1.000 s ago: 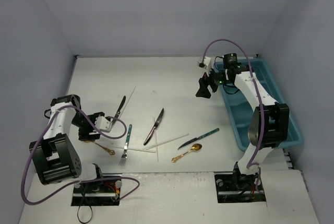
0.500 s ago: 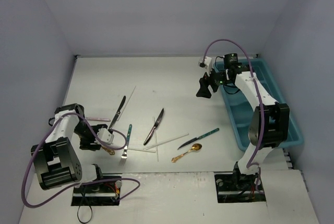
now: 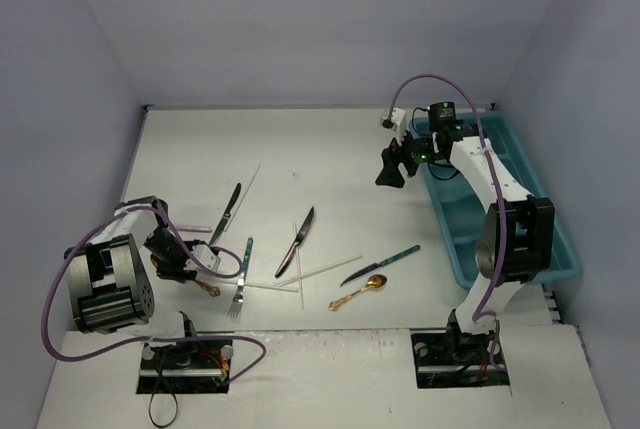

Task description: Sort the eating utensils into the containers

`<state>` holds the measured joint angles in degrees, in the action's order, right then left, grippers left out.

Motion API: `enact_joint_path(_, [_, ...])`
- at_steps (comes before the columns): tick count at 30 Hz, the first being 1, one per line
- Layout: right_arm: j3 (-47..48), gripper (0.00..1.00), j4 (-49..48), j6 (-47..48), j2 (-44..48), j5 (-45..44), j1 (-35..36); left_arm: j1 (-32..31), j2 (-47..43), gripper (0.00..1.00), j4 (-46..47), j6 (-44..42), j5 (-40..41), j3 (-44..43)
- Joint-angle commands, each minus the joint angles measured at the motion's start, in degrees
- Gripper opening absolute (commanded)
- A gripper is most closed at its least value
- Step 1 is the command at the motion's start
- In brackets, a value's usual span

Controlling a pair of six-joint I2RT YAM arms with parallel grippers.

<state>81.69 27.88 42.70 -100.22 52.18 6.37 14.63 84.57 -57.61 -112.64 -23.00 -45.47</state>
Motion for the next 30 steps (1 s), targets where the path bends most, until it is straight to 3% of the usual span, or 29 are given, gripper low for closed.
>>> enact_joint_path(1, [1.5,0.7,-0.6,-1.2,1.1,1.8,0.0,-0.3,0.7,0.28,1.6,-3.8,1.2,0.0])
enact_joint_path(16, [1.0,0.69,-0.5,-2.1,2.8,1.3,0.4,-0.2,-9.5,0.0,2.5,-8.2,-1.3,6.4])
enact_joint_path(25, [2.2,0.68,-0.7,-4.2,3.3,2.7,0.6,-0.9,-16.1,0.0,-3.8,-5.3,-7.6,1.6])
enact_joint_path(27, [3.1,0.67,-0.9,-5.8,3.3,3.7,0.6,-1.6,-18.1,0.0,-4.6,-1.9,-9.4,0.5])
enact_joint_path(30, [5.0,0.67,-1.2,-8.6,3.0,5.8,0.5,-5.3,-18.8,0.0,-4.4,10.2,-12.7,-6.0])
